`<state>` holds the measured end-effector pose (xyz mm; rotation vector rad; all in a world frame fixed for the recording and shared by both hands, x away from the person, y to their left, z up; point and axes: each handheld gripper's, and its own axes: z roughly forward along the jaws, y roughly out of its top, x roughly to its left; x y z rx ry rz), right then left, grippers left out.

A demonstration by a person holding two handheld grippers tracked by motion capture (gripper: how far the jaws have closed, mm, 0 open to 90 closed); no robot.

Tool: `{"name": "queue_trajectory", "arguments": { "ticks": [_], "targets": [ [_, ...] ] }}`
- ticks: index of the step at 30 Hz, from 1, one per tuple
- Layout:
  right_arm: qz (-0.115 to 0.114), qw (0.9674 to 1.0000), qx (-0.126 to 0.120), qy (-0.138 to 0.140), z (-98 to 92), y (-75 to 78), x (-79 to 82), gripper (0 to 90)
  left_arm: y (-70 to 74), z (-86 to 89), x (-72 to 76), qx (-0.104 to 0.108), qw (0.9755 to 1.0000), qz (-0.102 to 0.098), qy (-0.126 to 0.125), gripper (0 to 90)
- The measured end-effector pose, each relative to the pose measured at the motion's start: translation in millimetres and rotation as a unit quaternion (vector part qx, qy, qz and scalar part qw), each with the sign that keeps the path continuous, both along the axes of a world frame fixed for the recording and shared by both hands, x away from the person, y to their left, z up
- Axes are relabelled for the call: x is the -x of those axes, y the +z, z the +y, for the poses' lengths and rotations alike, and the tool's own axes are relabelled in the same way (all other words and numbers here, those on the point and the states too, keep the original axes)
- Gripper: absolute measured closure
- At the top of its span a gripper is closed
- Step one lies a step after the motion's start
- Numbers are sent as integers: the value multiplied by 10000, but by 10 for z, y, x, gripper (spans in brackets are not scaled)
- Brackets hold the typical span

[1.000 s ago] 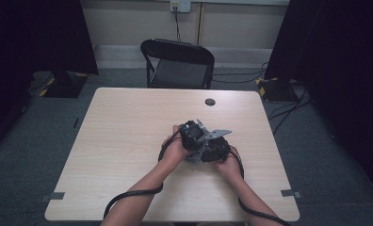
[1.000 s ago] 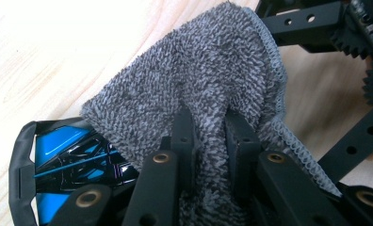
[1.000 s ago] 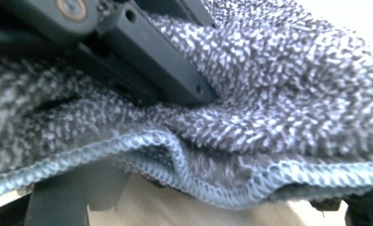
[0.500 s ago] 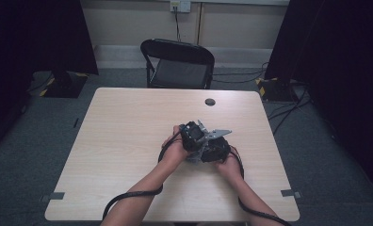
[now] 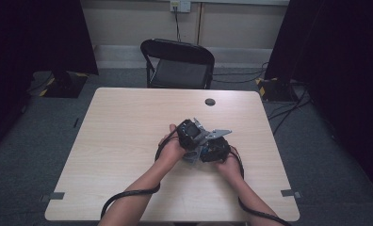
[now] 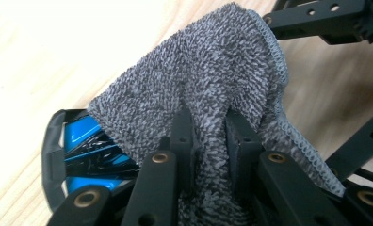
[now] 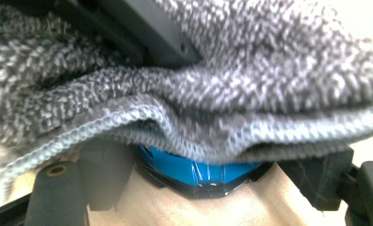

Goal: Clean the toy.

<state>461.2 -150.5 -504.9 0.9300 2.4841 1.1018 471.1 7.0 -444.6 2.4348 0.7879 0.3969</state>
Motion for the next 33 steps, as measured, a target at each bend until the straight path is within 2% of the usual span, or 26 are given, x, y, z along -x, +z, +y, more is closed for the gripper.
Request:
{"name": "queue_trajectory", "arguments": {
  "ticks": [4,15,25,33],
  "targets": [
    [4,10000,4,1,-1,0,0,238,15,78,-49,48,9998,3,184,756],
    [0,10000,4,4,-1,0,0,238,24,233,-166,47,9991,37,427,756],
    [-2,10000,2,3,-1,0,-1,238,14,408,-304,141,9968,123,776,755],
    [-1,10000,1,4,-1,0,0,238,19,440,-363,165,9958,138,895,755]
  ]
}}
